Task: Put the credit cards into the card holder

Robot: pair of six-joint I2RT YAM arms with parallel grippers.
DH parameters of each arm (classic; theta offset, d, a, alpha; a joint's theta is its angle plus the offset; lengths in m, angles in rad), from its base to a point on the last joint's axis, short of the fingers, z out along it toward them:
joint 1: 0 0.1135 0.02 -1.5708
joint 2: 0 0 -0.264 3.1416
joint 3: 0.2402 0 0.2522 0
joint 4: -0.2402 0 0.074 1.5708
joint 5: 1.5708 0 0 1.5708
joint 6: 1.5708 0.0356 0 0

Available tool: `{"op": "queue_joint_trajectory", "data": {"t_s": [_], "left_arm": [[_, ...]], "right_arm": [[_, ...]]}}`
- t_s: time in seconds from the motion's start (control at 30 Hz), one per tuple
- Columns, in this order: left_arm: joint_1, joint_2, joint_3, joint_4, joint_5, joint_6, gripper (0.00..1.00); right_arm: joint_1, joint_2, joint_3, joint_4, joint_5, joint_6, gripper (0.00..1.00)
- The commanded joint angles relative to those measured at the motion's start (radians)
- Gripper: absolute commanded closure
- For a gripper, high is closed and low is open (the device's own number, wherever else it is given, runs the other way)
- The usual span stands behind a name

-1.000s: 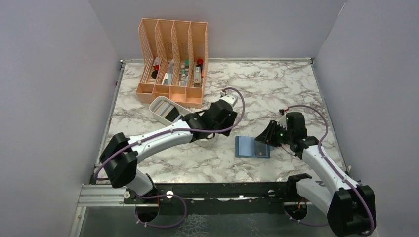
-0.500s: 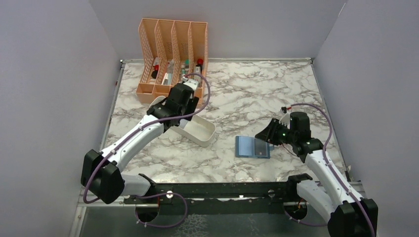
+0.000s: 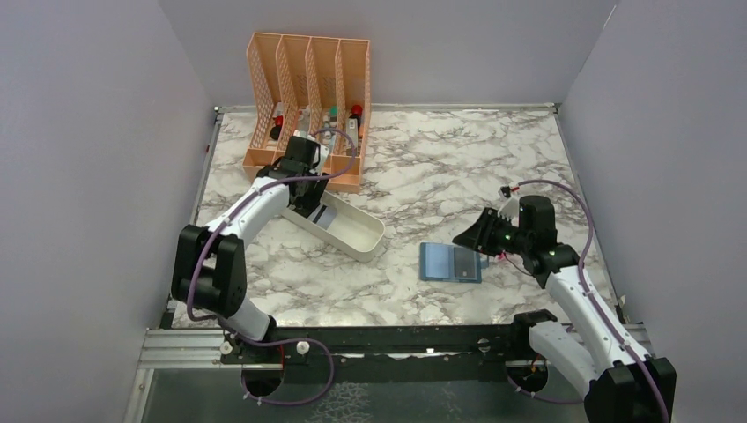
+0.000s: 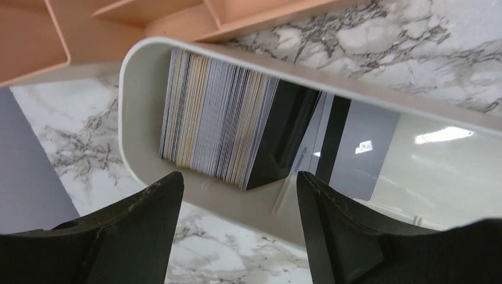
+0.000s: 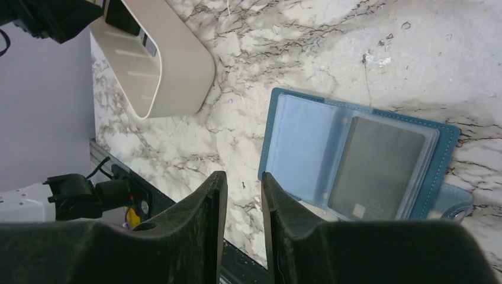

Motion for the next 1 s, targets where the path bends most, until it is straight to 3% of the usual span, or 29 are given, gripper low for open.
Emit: {"op": "queue_joint_trajectory", "data": {"t_s": [0.0,0.23,0.57,0.77,0.97], "left_arm": [[0.002,0.092,0.099,0.011,0.08,0.051,0.25],[0.004,0.215,0.154,0.026,0.027,0.061,0.23],[0.01,0.271,0.126,0.08,-0.047,0.083,0.23],[0.01,0.293,0.143,0.081,-0.11,0.084,0.3],[0.01,0.251,0.16,0.085,-0.102,0.086,0.47]], "right_arm": [[0.004,0.009,0.044,0.012,-0.056,0.007,0.67],[0.004,0.003,0.064,-0.008,-0.047,0.003,0.67],[0.004,0.044,0.078,-0.006,-0.067,-0.004,0.67],[0.004,0.033,0.115,-0.033,-0.049,-0.013,0.67],[0.004,0.03,0.116,-0.036,-0.056,-0.009,0.67]]}}
